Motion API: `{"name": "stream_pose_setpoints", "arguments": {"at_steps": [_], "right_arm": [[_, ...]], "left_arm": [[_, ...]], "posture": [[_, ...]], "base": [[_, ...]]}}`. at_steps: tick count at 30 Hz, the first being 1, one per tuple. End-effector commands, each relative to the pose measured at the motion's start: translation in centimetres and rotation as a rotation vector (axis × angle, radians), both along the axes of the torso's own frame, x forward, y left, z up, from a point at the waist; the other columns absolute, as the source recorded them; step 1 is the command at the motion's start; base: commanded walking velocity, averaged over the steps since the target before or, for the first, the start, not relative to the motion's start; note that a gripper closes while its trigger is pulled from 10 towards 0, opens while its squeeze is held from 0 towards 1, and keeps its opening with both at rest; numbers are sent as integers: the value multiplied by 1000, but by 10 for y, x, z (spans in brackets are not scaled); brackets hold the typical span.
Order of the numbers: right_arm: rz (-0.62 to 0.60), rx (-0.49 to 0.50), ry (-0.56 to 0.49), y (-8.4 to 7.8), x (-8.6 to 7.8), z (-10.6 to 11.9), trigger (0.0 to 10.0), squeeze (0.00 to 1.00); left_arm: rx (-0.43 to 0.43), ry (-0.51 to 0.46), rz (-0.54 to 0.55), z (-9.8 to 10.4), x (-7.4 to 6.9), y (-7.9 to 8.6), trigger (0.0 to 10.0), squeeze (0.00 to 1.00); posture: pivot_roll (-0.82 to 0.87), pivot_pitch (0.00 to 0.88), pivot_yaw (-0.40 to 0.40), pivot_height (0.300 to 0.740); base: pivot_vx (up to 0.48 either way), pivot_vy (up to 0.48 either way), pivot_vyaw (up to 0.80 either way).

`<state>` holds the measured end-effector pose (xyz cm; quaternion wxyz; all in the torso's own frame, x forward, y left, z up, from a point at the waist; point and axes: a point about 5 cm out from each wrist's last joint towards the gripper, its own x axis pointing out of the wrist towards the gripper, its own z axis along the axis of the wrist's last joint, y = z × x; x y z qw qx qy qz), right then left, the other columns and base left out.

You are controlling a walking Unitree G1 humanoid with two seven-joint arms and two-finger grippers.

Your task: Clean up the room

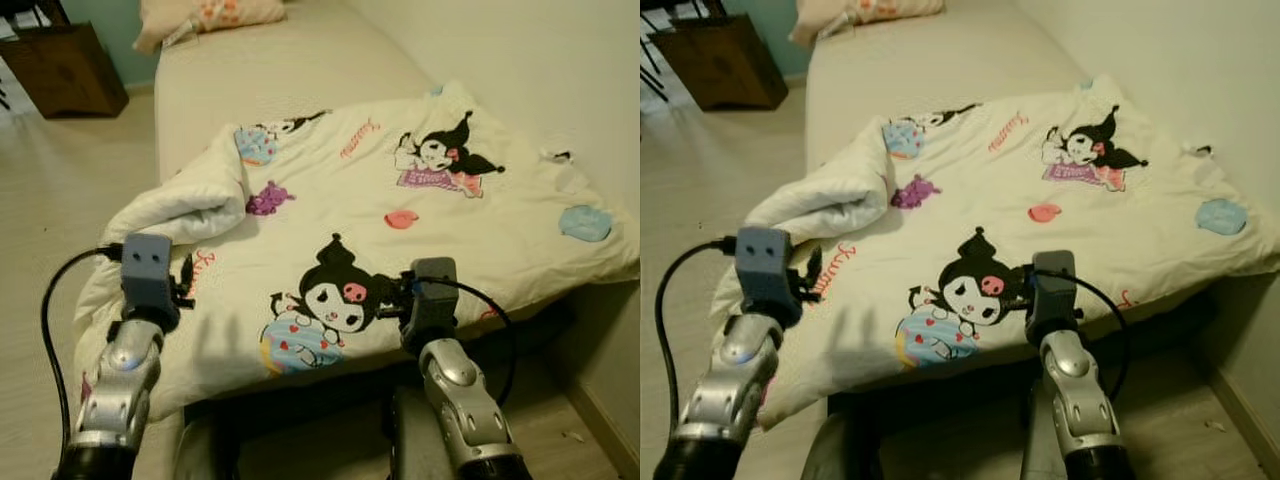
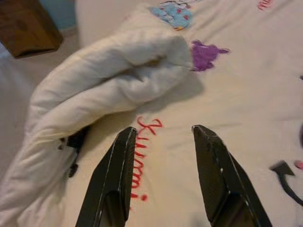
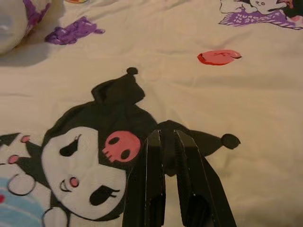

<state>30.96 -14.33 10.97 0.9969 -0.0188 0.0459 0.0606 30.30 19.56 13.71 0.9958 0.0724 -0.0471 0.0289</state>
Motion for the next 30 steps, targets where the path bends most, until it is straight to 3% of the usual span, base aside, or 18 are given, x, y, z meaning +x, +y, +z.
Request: {"name": "stream_pose_setpoints", "arguments": {"at_steps": [1, 9, 19, 23, 30], "right_arm": [[15, 7, 19, 3, -4, -4, 10000, 0], [33, 5, 15, 7, -5, -1, 10000, 0], [51, 5, 12, 12, -6, 1, 10000, 0], [54, 8, 10, 13, -5, 2, 10000, 0], [59, 7, 7, 12, -4, 3, 10000, 0]], "left_arm": [[9, 2, 11, -1, -4, -2, 10000, 0], [23, -4, 69, 0, -10, -4, 10000, 0], [34, 11, 29, 1, -15, -15, 10000, 0], [-48, 34, 69, -2, -15, -13, 10000, 0], [-64, 63, 76, -4, -17, -14, 10000, 0]], "posture": [[-70, 158, 49, 563], [-72, 152, 49, 588], [-83, 134, 56, 628], [-85, 127, 59, 648], [-85, 122, 57, 673]], "base": [[0, 0, 0], [0, 0, 0], [0, 0, 0], [0, 0, 0], [0, 0, 0]]}}
